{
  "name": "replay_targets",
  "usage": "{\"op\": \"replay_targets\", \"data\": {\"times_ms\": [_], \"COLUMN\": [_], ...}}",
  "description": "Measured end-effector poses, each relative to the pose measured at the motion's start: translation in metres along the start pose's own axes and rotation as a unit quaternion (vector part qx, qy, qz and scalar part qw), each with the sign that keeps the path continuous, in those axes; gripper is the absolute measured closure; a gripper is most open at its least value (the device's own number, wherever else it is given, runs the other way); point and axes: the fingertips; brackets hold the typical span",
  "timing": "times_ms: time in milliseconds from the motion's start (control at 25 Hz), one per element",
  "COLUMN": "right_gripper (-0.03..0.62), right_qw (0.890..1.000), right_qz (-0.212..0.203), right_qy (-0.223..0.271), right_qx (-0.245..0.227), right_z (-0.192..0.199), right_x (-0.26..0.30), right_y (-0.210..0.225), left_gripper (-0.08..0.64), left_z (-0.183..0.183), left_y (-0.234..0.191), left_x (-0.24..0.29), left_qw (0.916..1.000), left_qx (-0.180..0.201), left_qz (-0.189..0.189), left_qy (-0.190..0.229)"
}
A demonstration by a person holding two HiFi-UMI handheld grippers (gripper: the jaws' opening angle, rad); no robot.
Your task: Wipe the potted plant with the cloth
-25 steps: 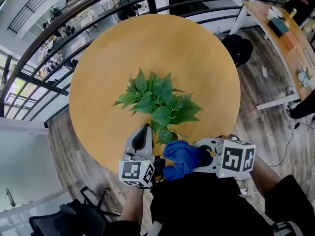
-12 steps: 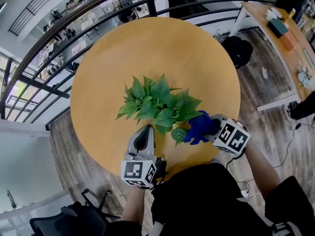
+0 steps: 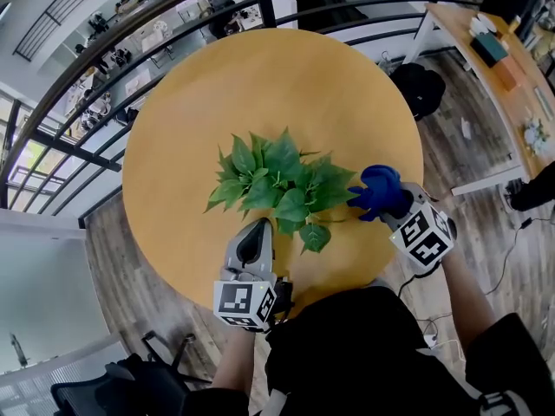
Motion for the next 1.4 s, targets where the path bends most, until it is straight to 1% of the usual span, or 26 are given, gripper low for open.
{"op": "replay_targets", "data": {"times_ms": [40, 120, 200, 280, 320, 440, 480, 520, 560, 600, 640, 760, 800, 880, 960, 1080, 1160, 1240, 1400], "right_gripper": [0.440, 0.440, 0.440, 0.440, 0.440, 0.440, 0.440, 0.440, 0.440, 0.440, 0.440, 0.440, 0.440, 0.440, 0.440, 0.440, 0.440, 0.440, 0.440], "right_qw": [1.000, 0.998, 0.993, 0.983, 0.977, 0.956, 0.949, 0.945, 0.945, 0.949, 0.957, 0.982, 0.987, 0.993, 0.996, 0.999, 0.999, 0.999, 0.996], "right_qz": [0.004, -0.002, -0.034, -0.096, -0.133, -0.244, -0.271, -0.286, -0.289, -0.281, -0.262, -0.167, -0.137, -0.101, -0.075, -0.020, 0.014, 0.030, 0.037], "right_qy": [0.011, 0.051, 0.106, 0.153, 0.165, 0.164, 0.161, 0.158, 0.150, 0.135, 0.118, 0.069, 0.055, 0.034, 0.017, -0.004, -0.005, 0.014, 0.083], "right_qx": [0.007, 0.029, 0.042, 0.034, 0.026, 0.006, -0.006, -0.021, -0.032, -0.040, -0.045, -0.063, -0.063, -0.049, -0.036, -0.036, -0.028, -0.014, 0.001], "right_z": [-0.002, -0.015, -0.038, -0.064, -0.075, -0.092, -0.093, -0.093, -0.090, -0.086, -0.082, -0.065, -0.057, -0.041, -0.026, -0.009, -0.006, -0.013, -0.045], "right_x": [-0.010, -0.034, -0.064, -0.092, -0.102, -0.104, -0.094, -0.080, -0.064, -0.048, -0.034, -0.002, 0.005, 0.013, 0.015, 0.012, 0.003, -0.015, -0.063], "right_y": [0.004, 0.008, 0.001, -0.021, -0.037, -0.098, -0.120, -0.139, -0.153, -0.159, -0.159, -0.133, -0.120, -0.094, -0.072, -0.039, -0.019, -0.004, 0.011], "left_gripper": [0.557, 0.557, 0.557, 0.557, 0.557, 0.557, 0.557, 0.557, 0.557, 0.557, 0.557, 0.557, 0.557, 0.557, 0.557, 0.557, 0.557, 0.557, 0.557], "left_z": [0.000, 0.001, 0.000, 0.000, 0.000, -0.001, -0.001, -0.001, 0.000, -0.001, -0.001, -0.002, -0.002, -0.001, -0.001, -0.001, -0.001, 0.000, 0.002], "left_y": [0.000, -0.002, -0.004, -0.006, -0.007, -0.012, -0.014, -0.015, -0.016, -0.017, -0.018, -0.020, -0.019, -0.019, -0.019, -0.021, -0.021, -0.021, -0.021], "left_x": [0.000, -0.001, -0.001, -0.001, -0.001, -0.001, -0.002, -0.002, -0.001, -0.001, 0.000, -0.001, -0.001, -0.001, 0.000, 0.001, 0.001, 0.000, -0.001], "left_qw": [1.0000, 1.0000, 1.0000, 1.0000, 1.0000, 0.9999, 0.9998, 0.9997, 0.9997, 0.9996, 0.9996, 0.9995, 0.9995, 0.9996, 0.9996, 0.9996, 0.9995, 0.9995, 0.9996], "left_qx": [0.000, -0.001, -0.001, -0.002, -0.003, -0.012, -0.016, -0.019, -0.021, -0.022, -0.023, -0.023, -0.024, -0.023, -0.023, -0.024, -0.025, -0.025, -0.025], "left_qz": [0.000, 0.000, -0.001, -0.003, -0.004, -0.009, -0.011, -0.013, -0.013, -0.014, -0.015, -0.017, -0.017, -0.014, -0.013, -0.014, -0.015, -0.015, -0.015], "left_qy": [0.000, 0.000, 0.000, 0.002, 0.003, 0.007, 0.008, 0.008, 0.008, 0.008, 0.008, 0.009, 0.009, 0.008, 0.009, 0.009, 0.009, 0.007, 0.006]}}
Point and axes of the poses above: the fingertips, and each gripper's own axes: x forward along the fingers, y to its right, z out of its underside, and after that the axes turned 5 degrees about -y, right-handed
